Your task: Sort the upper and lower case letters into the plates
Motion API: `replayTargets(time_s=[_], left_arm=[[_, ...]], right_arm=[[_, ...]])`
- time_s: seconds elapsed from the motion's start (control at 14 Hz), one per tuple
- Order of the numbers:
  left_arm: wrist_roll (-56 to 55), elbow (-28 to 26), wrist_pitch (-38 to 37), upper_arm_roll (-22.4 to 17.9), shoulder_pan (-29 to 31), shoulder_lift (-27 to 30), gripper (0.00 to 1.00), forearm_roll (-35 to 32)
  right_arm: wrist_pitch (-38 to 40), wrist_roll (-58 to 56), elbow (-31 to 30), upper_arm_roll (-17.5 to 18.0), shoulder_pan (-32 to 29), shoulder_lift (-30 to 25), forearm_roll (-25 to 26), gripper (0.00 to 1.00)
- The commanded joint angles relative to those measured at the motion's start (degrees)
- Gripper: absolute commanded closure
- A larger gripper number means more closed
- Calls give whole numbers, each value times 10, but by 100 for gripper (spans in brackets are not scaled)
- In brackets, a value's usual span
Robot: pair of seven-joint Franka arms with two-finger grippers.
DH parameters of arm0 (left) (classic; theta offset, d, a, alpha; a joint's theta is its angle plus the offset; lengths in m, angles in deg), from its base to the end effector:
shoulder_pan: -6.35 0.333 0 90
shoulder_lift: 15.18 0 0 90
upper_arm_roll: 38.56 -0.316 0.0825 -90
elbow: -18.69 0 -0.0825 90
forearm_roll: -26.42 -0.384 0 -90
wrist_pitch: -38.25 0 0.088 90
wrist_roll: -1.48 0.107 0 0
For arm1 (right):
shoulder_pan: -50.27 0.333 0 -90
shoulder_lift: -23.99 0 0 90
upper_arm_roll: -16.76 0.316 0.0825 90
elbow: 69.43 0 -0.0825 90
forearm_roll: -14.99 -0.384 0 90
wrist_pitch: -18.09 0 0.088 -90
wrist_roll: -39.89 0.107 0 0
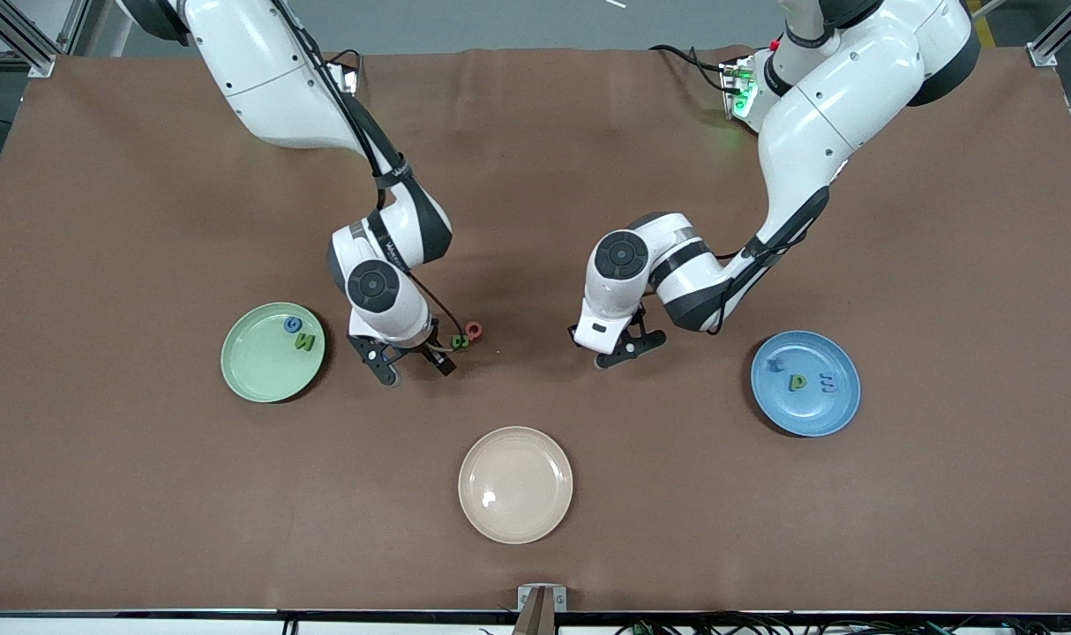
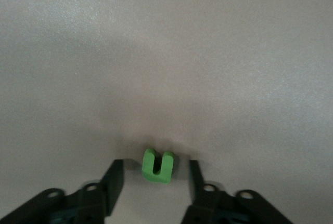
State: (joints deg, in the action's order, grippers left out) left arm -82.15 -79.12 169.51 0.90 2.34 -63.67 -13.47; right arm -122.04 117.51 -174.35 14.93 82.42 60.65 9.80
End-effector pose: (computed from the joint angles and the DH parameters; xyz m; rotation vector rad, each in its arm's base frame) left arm 0.5213 -0.4123 0.1805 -3.0775 -0.6010 -0.0062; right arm 0.5548 0.3259 0.1786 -2.8328 1.3505 0.0709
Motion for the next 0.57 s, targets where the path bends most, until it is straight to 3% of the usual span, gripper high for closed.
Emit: replayTargets(time_s=[0.0,0.14,0.43,0.5], left_arm=[[8,10,0,-5,-3,0,61,9],[6,12,0,-11,-6,-5,74,10],[6,19,0,-16,-6,-13,76,10],[6,22,0,-16,-6,-12,83,11]], right_arm=[[-2,49,7,-4,19,2,6,4],[-3,67,9,-4,33,2,7,8],[-9,76,7,-4,40,3,8,19],[-9,76,7,-5,40,3,9,22]])
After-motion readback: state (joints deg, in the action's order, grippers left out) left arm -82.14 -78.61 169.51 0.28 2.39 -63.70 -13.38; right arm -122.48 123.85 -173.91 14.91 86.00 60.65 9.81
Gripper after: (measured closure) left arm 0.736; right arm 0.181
